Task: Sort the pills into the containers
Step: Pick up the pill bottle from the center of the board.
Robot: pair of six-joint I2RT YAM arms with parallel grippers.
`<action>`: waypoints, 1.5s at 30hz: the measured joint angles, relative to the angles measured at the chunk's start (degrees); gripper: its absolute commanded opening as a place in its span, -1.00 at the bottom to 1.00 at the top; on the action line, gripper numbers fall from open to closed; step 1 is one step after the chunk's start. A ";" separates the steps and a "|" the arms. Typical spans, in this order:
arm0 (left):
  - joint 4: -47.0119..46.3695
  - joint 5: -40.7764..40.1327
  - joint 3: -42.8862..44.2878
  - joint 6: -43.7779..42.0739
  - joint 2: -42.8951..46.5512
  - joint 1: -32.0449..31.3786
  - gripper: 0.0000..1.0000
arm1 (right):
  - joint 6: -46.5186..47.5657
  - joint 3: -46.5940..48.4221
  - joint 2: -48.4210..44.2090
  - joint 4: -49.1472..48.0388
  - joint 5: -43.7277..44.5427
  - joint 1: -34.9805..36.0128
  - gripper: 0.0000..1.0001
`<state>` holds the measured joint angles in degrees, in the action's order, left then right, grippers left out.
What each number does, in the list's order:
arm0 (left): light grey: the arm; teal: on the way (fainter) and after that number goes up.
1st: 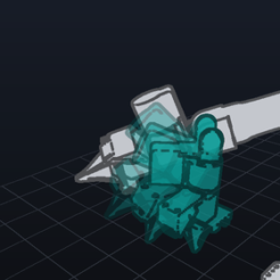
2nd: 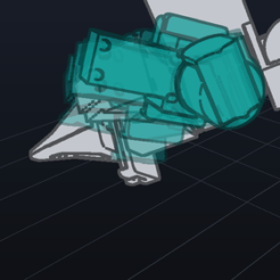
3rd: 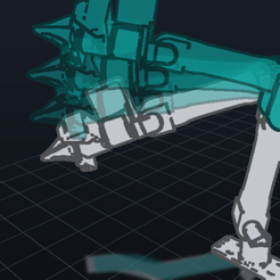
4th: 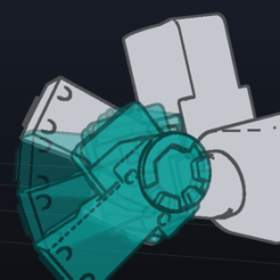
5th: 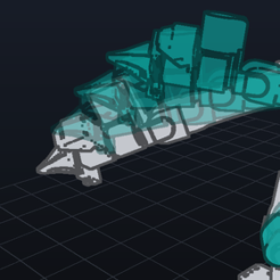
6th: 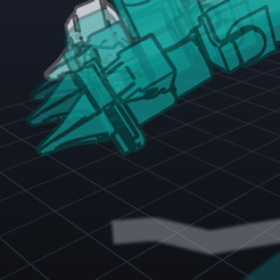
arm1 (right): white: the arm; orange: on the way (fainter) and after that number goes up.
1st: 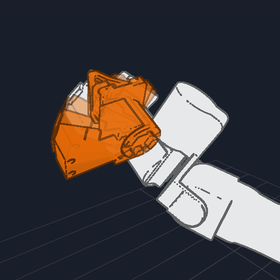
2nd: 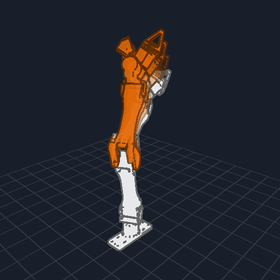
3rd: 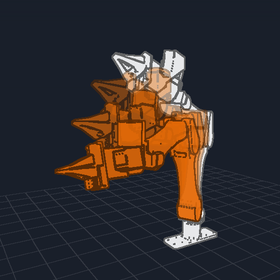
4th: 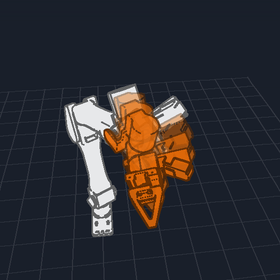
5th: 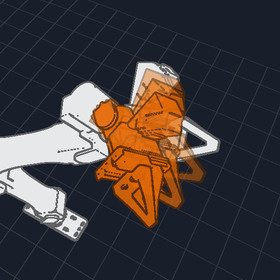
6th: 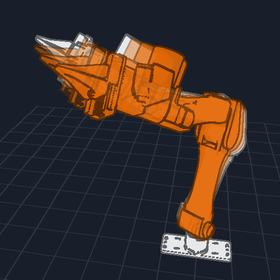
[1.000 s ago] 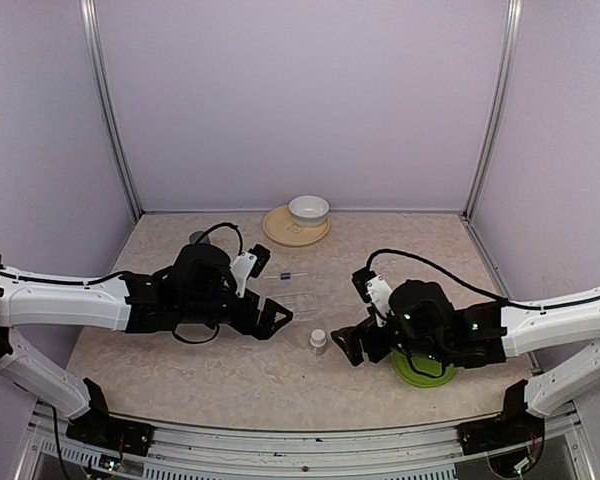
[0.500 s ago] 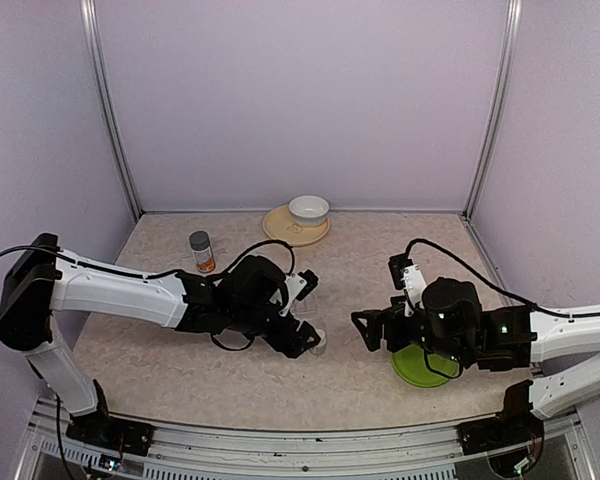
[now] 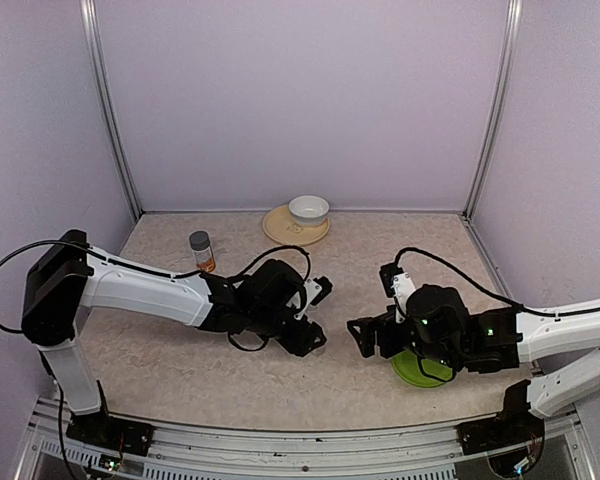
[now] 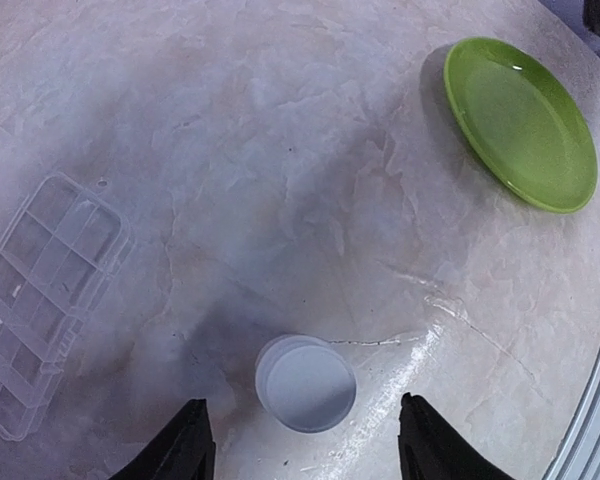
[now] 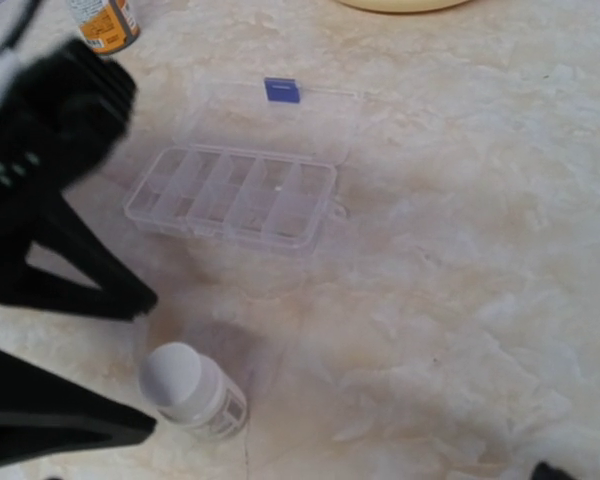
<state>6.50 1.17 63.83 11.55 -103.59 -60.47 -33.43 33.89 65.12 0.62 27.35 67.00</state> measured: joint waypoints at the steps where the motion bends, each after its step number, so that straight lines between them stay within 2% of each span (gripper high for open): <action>1: 0.00 0.04 0.11 -0.11 -0.48 0.00 0.19 | -0.09 0.00 -0.02 0.00 0.07 0.00 1.00; 18: -2.32 0.09 0.57 0.55 -2.84 0.00 -0.08 | -0.72 -0.26 -1.29 0.37 1.25 0.00 1.00; 30: -3.13 0.09 1.27 1.14 -4.20 0.00 -0.58 | -0.79 -0.96 -1.75 0.42 1.25 0.00 1.00; 40: -3.65 0.66 0.92 1.01 -2.99 0.00 -0.60 | 1.07 -2.14 -2.45 -0.35 -0.63 0.00 1.00; 45: -5.09 2.89 -2.27 -0.39 4.31 0.00 -0.60 | 6.05 -5.38 -6.14 -5.81 -6.95 0.00 1.00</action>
<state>1.41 4.05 61.56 11.16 -99.29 -60.47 -27.38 28.51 58.98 -5.19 20.40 67.00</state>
